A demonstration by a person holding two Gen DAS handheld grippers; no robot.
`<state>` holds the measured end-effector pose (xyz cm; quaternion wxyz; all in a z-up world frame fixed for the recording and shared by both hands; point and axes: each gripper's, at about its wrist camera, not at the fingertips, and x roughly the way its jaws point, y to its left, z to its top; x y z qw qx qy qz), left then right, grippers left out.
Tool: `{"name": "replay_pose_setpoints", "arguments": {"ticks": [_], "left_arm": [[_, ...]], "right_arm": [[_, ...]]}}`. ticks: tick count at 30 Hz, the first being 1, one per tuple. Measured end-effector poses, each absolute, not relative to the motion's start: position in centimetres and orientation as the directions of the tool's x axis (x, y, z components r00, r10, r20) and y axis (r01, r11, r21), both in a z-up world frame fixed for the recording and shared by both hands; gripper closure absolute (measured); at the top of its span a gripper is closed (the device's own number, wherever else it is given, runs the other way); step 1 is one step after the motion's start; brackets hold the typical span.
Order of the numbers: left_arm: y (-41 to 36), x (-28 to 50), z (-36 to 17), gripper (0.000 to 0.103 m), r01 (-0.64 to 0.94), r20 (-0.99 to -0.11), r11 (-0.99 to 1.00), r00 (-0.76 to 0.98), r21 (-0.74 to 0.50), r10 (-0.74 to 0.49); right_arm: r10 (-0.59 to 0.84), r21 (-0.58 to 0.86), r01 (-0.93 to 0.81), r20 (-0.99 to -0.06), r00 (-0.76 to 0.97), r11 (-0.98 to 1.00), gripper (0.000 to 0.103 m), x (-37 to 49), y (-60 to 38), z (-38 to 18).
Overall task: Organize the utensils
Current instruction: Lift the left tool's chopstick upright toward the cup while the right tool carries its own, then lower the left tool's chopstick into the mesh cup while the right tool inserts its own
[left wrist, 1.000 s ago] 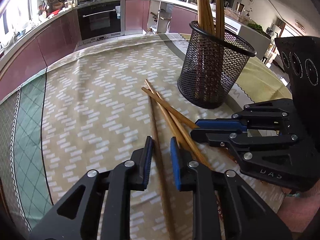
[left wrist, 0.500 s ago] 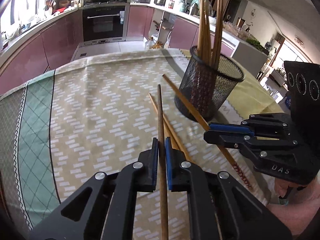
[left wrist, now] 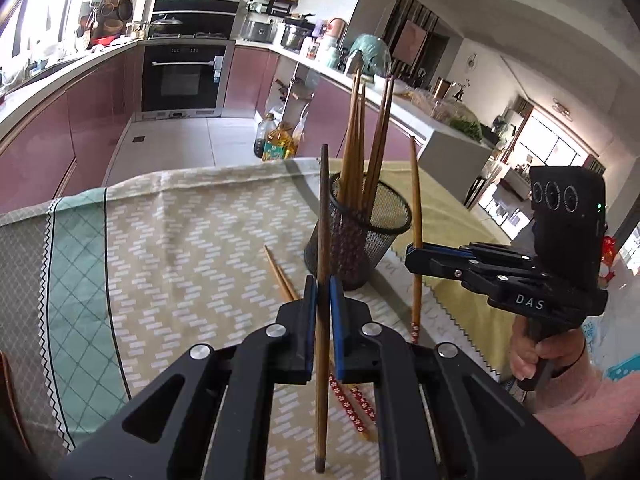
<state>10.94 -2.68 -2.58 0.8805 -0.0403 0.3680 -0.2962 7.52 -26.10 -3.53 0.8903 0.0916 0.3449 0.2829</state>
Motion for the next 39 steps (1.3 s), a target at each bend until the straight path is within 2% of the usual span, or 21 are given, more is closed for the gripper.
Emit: {"name": "replay_pose_setpoints", "arguments": {"ticks": [29, 39], "left_arm": [[-2.6, 11.9, 4.6, 0.095, 0.562, -0.445, 0.759, 0.617, -0.329, -0.649], [-3.8, 12.8, 7.2, 0.095, 0.586, -0.405, 0.753, 0.636, -0.300, -0.656]], "right_arm": [[0.546, 0.290, -0.462, -0.437, 0.715, 0.838, 0.097, 7.6, -28.4, 2.4], [0.540, 0.273, -0.467, -0.393, 0.744, 0.841, 0.097, 8.2, -29.3, 4.5]]}}
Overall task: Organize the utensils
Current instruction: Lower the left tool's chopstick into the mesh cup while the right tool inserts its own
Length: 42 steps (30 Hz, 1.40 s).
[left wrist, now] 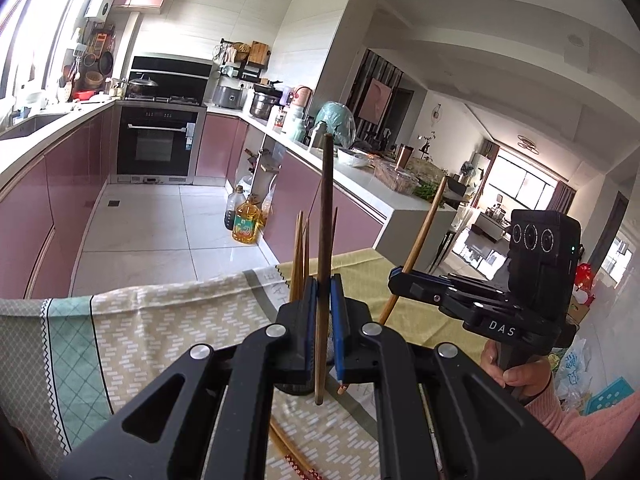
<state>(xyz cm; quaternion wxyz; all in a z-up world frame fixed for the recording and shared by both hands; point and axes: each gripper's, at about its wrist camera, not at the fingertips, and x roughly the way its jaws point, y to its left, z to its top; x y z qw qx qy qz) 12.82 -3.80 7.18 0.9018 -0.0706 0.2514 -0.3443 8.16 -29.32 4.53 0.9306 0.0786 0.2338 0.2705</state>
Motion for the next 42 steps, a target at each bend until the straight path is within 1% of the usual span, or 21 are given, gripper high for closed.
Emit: {"name": "replay_pose_setpoints", "arguments": {"ticks": [14, 21, 33, 42], "left_arm": [[-5.0, 13.5, 9.8, 0.096, 0.601, -0.361, 0.756, 0.665, -0.260, -0.654], [-5.9, 14.1, 10.2, 0.096, 0.595, -0.362, 0.766, 0.677, -0.243, -0.641], [-8.0, 14.5, 8.1, 0.096, 0.578, -0.460, 0.791, 0.657, -0.203, -0.598], [-9.1, 14.8, 6.7, 0.096, 0.580, -0.539, 0.799, 0.627, -0.159, -0.563]], "right_arm": [[0.535, 0.266, -0.465, -0.359, 0.765, 0.844, 0.097, 9.3, -29.6, 6.0], [0.524, 0.263, -0.454, -0.361, 0.772, 0.851, 0.097, 10.3, -29.6, 5.8], [0.494, 0.259, -0.421, -0.412, 0.765, 0.869, 0.097, 11.5, -28.9, 4.3], [0.481, 0.261, -0.404, -0.478, 0.735, 0.877, 0.097, 12.5, -28.6, 2.5]]}}
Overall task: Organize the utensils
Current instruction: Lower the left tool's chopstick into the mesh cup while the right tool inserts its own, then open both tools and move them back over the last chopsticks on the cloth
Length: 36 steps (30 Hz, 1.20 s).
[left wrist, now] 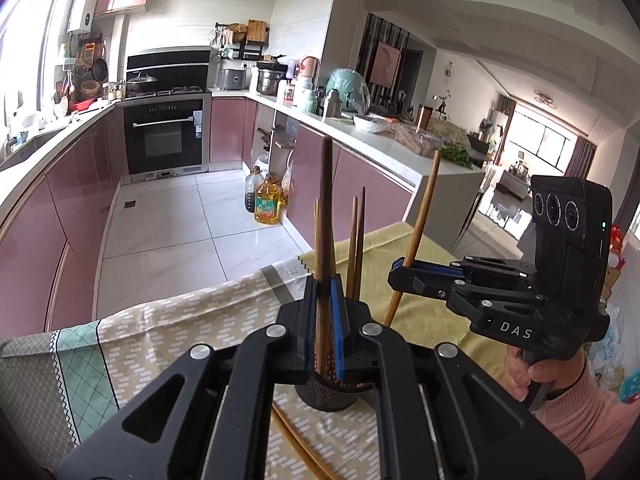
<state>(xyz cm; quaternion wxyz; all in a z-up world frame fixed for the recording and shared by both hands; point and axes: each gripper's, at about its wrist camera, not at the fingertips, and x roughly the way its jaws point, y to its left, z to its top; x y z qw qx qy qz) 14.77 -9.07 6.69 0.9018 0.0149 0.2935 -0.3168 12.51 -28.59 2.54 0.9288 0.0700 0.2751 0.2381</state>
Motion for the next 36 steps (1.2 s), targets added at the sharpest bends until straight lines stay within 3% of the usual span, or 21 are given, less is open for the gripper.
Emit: {"name": "replay_pose_setpoints", "arguments": {"ticks": [11, 24, 32, 36], "left_arm": [[-10.9, 16.6, 5.3, 0.095, 0.598, -0.635, 0.792, 0.564, -0.126, -0.527], [-11.7, 19.1, 3.6, 0.095, 0.558, -0.659, 0.817, 0.562, -0.145, -0.500], [-10.4, 18.3, 2.9, 0.089, 0.525, -0.631, 0.838, 0.602, -0.149, -0.489], [-9.3, 17.3, 2.9, 0.074, 0.505, -0.596, 0.850, 0.641, -0.147, -0.484]], "right_arm": [[0.458, 0.269, -0.372, -0.575, 0.678, 0.889, 0.096, 14.5, -28.0, 0.0], [0.453, 0.303, -0.337, -0.574, 0.683, 0.891, 0.095, 15.1, -29.0, -0.7], [0.460, 0.303, -0.346, -0.559, 0.690, 0.888, 0.076, 14.0, -29.2, -0.6], [0.476, 0.303, -0.368, -0.541, 0.694, 0.879, 0.066, 12.7, -29.1, -0.4]]}}
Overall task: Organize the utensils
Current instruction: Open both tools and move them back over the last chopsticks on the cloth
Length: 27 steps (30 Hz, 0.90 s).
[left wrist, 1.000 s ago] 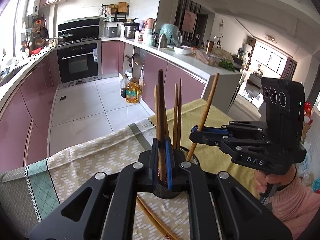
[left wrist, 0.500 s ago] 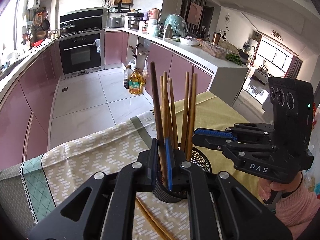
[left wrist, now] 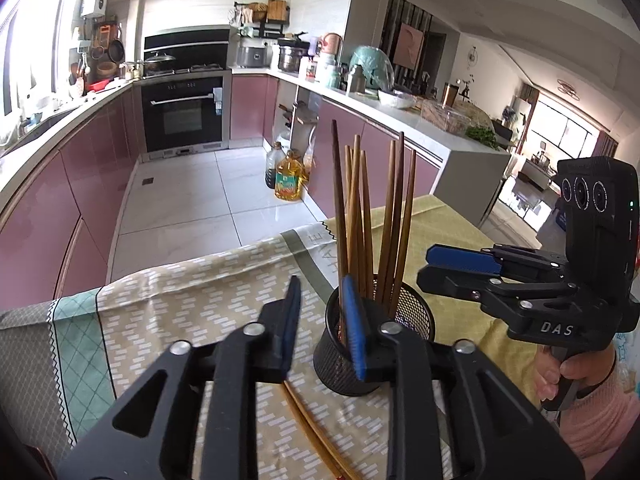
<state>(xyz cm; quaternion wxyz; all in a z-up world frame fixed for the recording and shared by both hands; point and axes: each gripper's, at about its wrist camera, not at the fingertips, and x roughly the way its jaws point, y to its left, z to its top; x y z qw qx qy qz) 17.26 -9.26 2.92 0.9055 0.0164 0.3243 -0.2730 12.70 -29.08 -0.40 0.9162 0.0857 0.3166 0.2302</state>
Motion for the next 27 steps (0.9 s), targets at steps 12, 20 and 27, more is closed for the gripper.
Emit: {"name": "replay_pose_setpoints", "arguments": {"ticks": [12, 20, 27], "left_arm": [[-4.9, 13.2, 0.9, 0.034, 0.422, -0.557, 0.898, 0.719, -0.127, -0.416], [-2.5, 11.6, -3.6, 0.028, 0.344, -0.641, 0.930, 0.687, -0.130, -0.343], [-2.8, 10.4, -6.8, 0.028, 0.338, -0.692, 0.935, 0.649, -0.110, -0.316]], "right_arm": [[0.557, 0.273, -0.491, -0.516, 0.651, 0.827, 0.040, 7.4, -26.6, -0.4], [0.541, 0.288, -0.487, -0.652, 0.532, 0.825, 0.040, 7.0, -23.3, -6.1], [0.494, 0.264, -0.474, -0.734, 0.467, 0.840, 0.050, 6.9, -20.7, -9.3]]}}
